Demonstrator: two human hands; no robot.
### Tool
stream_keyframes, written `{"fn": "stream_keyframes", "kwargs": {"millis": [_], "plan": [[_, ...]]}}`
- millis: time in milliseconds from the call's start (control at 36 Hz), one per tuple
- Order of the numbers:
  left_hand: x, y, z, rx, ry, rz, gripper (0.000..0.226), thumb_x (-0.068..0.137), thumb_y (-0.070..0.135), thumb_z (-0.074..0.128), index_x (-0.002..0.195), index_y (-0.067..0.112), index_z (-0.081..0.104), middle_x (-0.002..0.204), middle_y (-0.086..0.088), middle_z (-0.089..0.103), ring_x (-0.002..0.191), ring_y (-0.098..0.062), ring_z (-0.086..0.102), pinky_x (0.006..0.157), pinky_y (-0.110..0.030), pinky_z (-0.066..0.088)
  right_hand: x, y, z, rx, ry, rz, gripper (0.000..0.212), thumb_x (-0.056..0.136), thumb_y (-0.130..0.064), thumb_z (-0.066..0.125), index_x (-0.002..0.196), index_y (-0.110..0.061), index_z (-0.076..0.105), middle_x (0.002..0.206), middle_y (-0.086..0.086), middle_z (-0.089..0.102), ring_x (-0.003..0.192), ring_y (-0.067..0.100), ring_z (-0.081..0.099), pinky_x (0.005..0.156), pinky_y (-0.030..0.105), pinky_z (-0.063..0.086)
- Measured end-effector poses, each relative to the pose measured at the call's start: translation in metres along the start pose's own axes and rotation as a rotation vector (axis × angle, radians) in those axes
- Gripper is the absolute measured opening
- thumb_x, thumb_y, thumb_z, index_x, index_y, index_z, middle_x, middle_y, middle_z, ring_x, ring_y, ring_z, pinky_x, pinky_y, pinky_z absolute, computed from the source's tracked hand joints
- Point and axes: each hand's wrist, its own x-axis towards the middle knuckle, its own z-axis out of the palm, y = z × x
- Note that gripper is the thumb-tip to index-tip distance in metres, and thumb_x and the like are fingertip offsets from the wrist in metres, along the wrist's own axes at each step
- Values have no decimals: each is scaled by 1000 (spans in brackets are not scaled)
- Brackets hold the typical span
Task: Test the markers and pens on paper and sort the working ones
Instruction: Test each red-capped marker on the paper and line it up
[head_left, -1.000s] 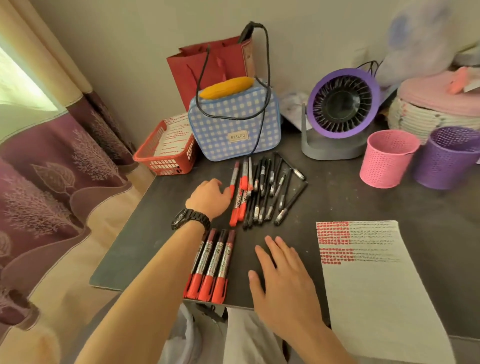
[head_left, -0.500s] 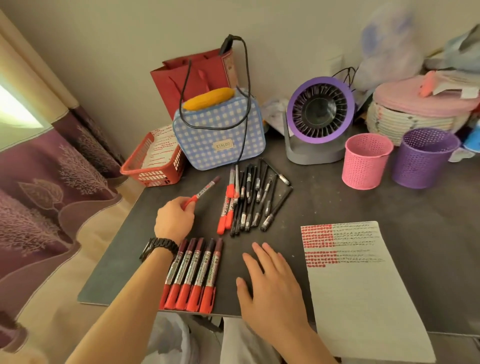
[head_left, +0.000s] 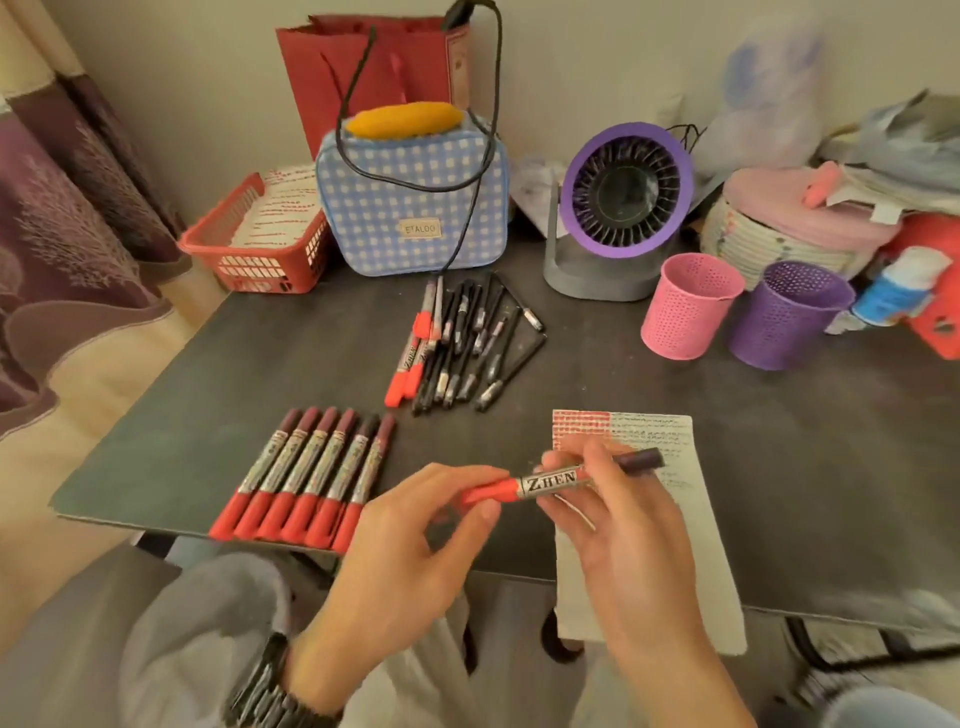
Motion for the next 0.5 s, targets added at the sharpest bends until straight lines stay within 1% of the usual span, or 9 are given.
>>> {"fn": "stream_keyframes", "kwargs": {"millis": [28,56,139,194,250,333,417,444,500], "plan": [[-5,2,7,-12,-28,4,22,93,24,65,112,33,71,103,18,70,97,-9,67,80,-15,48,-6,-1,-6,6,17,-5,23,73,-43,71,87,-26,79,94,11,77,95,22,75,74,31,59],[-10,4,14,-28,-66,5,20,94,25,62,110,34,70,101,17,70,93,-10,67,78,-19,50,-11,-1,-13,16,34,-12,25,72,-43,71,87,-24,78,91,12,76,91,22,75,71,30,59],[-20,10,33,-97,-180,-30,12,96,38,49,101,34,60,81,14,65,74,-14,60,67,-31,48,-23,0,-32,34,90,-29,34,73,-40,71,94,-13,73,86,12,73,83,20,73,66,28,59],[-21,16,45,-113,-197,-52,25,100,47,38,94,31,56,72,15,58,66,-11,55,62,-30,42,-30,0,-39,43,106,-30,28,75,-38,71,88,-14,74,85,12,71,82,20,72,66,28,59],[-19,21,57,-78,-164,-62,40,103,52,29,84,29,56,73,18,57,69,-7,56,62,-27,40,-34,-1,-43,59,105,-40,20,80,-34,68,82,-16,73,83,11,71,80,20,72,67,29,59],[-13,25,71,15,-97,-97,51,102,55,28,71,30,59,70,23,58,66,-4,57,59,-23,38,-36,-1,-45,174,105,-41,16,89,-25,62,80,-15,69,82,10,69,80,22,69,68,31,59],[-12,23,82,126,-10,-98,53,99,54,30,66,24,58,68,12,58,64,-10,55,55,-31,43,-35,0,-42,391,115,29,16,90,-22,61,78,-12,62,80,7,63,78,23,65,74,35,58],[-12,23,85,189,30,-74,52,99,51,32,63,21,55,64,9,56,62,-12,52,53,-33,43,-34,1,-41,455,133,55,16,89,-23,62,76,-12,59,77,6,59,74,23,63,75,36,58],[-13,23,87,312,111,4,48,99,42,39,57,19,41,58,6,48,57,-13,44,46,-31,36,-33,2,-36,567,185,92,22,88,-22,62,68,-14,56,68,2,51,62,20,55,68,34,56]]}}
